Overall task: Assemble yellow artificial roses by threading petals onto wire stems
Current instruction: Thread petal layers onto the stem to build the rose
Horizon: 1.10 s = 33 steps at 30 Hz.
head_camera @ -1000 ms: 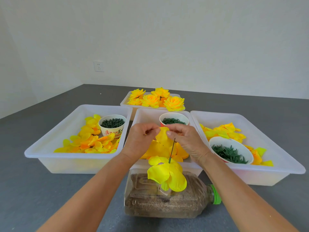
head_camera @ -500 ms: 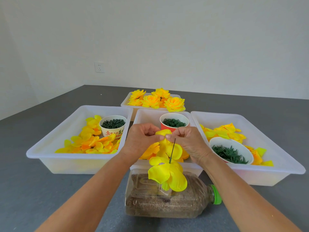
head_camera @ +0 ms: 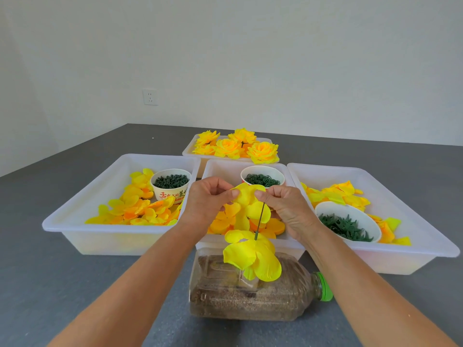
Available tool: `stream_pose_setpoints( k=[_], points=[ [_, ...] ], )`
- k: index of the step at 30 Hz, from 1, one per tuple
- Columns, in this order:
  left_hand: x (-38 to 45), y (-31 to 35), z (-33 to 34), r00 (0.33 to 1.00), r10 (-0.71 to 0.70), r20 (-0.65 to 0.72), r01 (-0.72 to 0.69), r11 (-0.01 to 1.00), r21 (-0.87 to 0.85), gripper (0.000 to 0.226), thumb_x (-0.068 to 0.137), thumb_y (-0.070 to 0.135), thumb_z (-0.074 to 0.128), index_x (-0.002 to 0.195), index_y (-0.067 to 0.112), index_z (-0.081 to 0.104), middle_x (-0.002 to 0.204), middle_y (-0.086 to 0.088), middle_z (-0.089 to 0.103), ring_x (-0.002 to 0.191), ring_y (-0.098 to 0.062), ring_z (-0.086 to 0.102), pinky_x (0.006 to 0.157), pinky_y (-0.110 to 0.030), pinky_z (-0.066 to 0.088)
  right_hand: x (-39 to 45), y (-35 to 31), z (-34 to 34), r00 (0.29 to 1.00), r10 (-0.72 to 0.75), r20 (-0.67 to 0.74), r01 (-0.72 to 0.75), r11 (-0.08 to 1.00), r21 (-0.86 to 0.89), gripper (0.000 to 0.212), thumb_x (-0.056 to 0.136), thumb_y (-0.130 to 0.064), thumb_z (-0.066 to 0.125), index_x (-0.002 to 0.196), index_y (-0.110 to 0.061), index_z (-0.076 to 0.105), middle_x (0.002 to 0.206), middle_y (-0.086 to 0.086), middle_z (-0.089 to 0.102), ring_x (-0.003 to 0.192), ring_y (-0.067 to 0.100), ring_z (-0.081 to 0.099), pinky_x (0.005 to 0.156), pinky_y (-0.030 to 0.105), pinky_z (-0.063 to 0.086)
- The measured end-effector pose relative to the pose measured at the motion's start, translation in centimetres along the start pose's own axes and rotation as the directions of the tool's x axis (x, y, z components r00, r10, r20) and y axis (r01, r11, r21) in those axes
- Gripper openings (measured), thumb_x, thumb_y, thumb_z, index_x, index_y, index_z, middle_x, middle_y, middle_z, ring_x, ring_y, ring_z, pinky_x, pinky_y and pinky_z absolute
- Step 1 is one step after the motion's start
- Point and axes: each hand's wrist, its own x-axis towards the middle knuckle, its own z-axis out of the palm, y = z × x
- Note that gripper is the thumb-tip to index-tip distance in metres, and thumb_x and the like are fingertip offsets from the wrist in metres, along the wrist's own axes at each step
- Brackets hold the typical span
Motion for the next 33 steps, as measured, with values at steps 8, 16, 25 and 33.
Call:
stream_pose_setpoints(
  k=[8,16,25,33],
  points=[
    [-0.3,0.4,0.3,0.992,0.0,0.128,0.01,0.997,-0.076,0.015,0.091,0.0,0.054,0.078,0.008,0.052,0.081,-0.015,0.06,0.077,-0.021,0.059,0.061,-0.025,0.054,0.7,0.1,-0.2,0.956,0.268,-0.119,-0.252,0.958,0.135,0.008,0.089,-0.017,0.061,0.094,-0.011,0.062,0.08,0.008,0.066,0.059,0.018,0.065,0.046,0.027,0.053],
    [-0.4,0.4,0.4,0.974,0.037,0.224,-0.048,0.998,0.045,0.023,0.076,-0.002,0.072,0.081,0.014,0.056,0.085,-0.008,0.067,0.077,-0.013,0.061,0.066,-0.027,0.052,0.2,-0.4,-0.1,0.984,0.178,-0.029,-0.176,0.982,0.069,0.011,0.09,-0.018,0.06,0.082,-0.01,0.06,0.066,0.004,0.068,0.053,0.011,0.065,0.048,0.026,0.054],
    [-0.7,0.1,0.4,0.969,0.131,0.208,-0.17,0.969,0.181,0.024,0.072,-0.006,0.073,0.072,0.017,0.069,0.067,0.005,0.069,0.063,-0.005,0.063,0.063,-0.022,0.053,0.3,-0.1,-0.1,0.969,0.198,-0.15,-0.188,0.979,0.083,0.01,0.088,-0.013,0.062,0.079,-0.01,0.065,0.06,0.002,0.068,0.049,0.011,0.064,0.043,0.022,0.049],
    [-0.5,0.2,0.5,0.975,0.121,0.185,-0.141,0.985,0.101,0.027,0.072,-0.011,0.07,0.068,0.015,0.065,0.065,0.001,0.065,0.062,-0.007,0.061,0.061,-0.021,0.052,0.9,0.4,-0.5,0.924,0.246,-0.292,-0.216,0.968,0.13,0.019,0.09,-0.008,0.06,0.071,-0.01,0.055,0.051,0.003,0.062,0.037,0.01,0.059,0.038,0.022,0.047]
  ],
)
